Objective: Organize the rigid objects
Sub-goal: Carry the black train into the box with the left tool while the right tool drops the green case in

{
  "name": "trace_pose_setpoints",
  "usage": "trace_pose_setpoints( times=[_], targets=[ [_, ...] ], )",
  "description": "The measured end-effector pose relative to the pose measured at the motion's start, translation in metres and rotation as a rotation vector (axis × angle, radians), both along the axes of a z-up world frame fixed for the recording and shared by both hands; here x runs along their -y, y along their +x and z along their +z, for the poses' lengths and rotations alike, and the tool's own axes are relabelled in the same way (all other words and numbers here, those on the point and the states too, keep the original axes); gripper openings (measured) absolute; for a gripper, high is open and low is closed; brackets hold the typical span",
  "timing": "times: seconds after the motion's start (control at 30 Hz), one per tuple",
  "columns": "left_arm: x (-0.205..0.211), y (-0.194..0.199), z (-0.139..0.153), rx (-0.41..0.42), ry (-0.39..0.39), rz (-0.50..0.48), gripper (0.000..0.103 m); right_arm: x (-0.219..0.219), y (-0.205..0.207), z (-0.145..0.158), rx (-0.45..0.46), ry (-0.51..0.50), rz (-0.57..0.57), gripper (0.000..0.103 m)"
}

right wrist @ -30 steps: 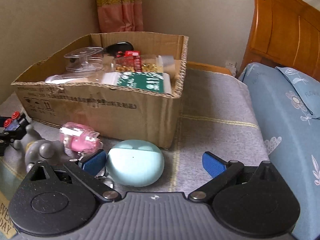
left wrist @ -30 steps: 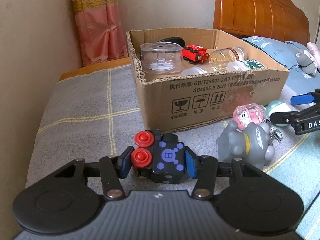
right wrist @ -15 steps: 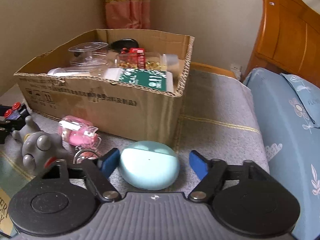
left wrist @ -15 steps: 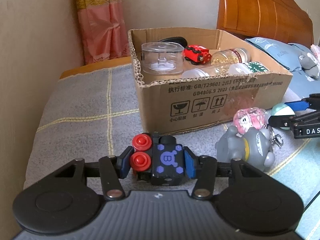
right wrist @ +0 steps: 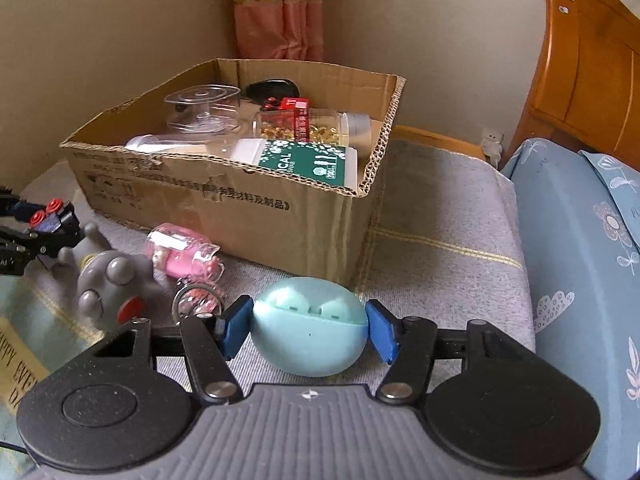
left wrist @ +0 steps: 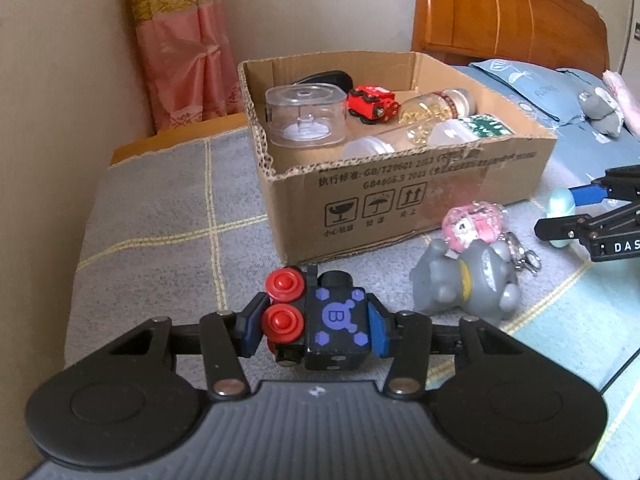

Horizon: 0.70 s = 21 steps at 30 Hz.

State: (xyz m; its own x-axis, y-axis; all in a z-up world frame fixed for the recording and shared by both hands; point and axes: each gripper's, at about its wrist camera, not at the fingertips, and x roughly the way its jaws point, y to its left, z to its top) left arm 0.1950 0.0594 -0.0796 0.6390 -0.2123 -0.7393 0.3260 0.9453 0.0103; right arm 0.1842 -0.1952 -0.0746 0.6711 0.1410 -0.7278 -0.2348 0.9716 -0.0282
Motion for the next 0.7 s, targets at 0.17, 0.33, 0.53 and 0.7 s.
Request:
trace_pose_setpoints(
  times=[0.17,0.33,0.53,0.7],
  targets=[
    [0.001,-0.008,0.021,0.008,0.004,-0.034,0.049,0.001,-0.009,0.009,0.001,-0.023,0.037,0.066],
    [0.003,-0.011,0.045,0.021,-0.003,-0.055,0.049,-0.002,-0.019,0.021,0.011,-0.041,0.081,0.066],
    [0.011,0.001,0.074,0.084,-0.011,-0.079,0.049,-0.002,-0.027,0.041,0.023,-0.025,0.124,0.066],
    [0.022,0.027,0.089,0.147,-0.001,-0.090,0.049,-0.005,-0.027,0.061,0.055,-0.021,0.145,0.066]
  ],
)
